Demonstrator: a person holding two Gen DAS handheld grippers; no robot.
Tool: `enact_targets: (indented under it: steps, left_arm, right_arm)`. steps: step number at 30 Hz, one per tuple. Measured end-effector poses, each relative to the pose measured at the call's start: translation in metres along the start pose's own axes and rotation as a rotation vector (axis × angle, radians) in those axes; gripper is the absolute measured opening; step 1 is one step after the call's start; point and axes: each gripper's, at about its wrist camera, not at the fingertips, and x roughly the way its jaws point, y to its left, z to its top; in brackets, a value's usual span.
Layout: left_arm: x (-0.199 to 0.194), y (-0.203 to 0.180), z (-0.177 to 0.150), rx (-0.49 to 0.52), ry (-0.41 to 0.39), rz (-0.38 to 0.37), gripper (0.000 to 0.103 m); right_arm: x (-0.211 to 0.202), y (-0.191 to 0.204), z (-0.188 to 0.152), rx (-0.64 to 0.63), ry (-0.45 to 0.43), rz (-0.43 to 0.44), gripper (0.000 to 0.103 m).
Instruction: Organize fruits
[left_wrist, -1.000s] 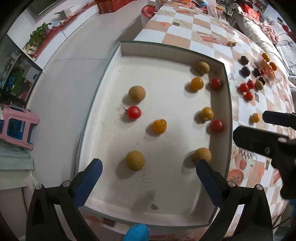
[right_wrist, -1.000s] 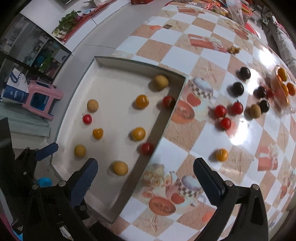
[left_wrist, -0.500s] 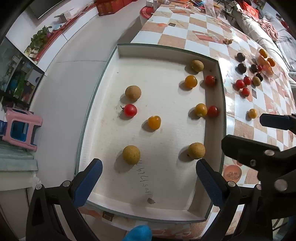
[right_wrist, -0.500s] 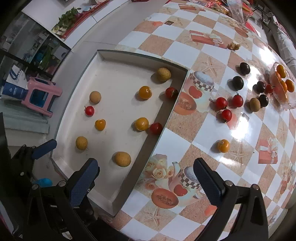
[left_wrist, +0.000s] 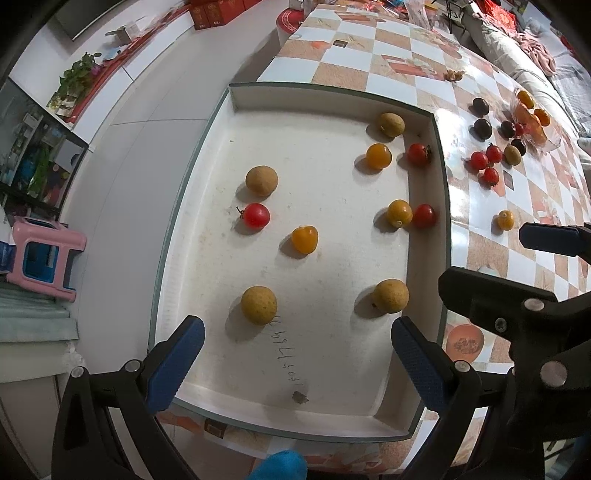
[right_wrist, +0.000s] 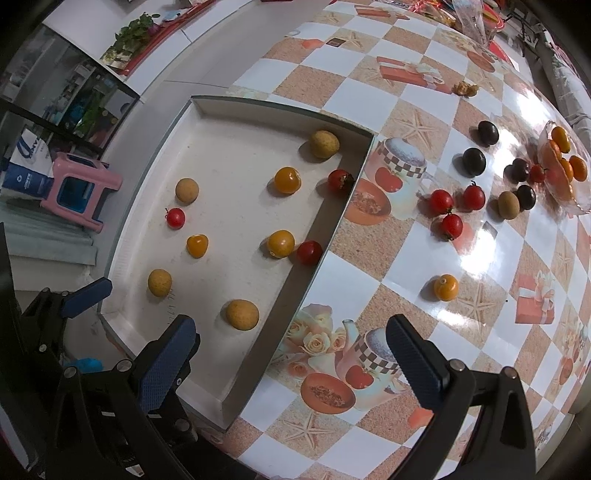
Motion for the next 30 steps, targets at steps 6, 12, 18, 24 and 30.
enact_targets:
  steps: [6, 12, 18, 24, 30]
  left_arm:
    - [0.0005, -0.0026, -0.0017, 0.005, 0.001, 0.002, 0.101]
    - [0.0008, -0.0040, -0.0020, 0.006, 0.002, 0.003, 0.101]
    - [0.0008, -0.0066, -0.0020, 0.016, 0.002, 0.005, 0.101]
    - [-0.0005, -0.0078, -0.0006, 0.020, -0.002, 0.011, 0.101]
    - [0.0007, -0.0083, -0.0006, 0.021, 0.001, 0.014, 0.101]
  right_arm:
    - [-0.0003, 0.0009, -0.0002, 0.000, 0.001, -0.002, 0.103]
    - [-0.0001, 0.0008, -0.0001, 0.000, 0.002, -0.001, 0.103]
    - [0.0000, 0.0002, 0.0002, 0.001, 0.003, -0.002, 0.103]
    - [0.0002, 0.0002, 0.0003, 0.000, 0.004, -0.002, 0.103]
    - [0.0001, 0.0002, 0.0002, 0.002, 0.003, -0.003, 0.103]
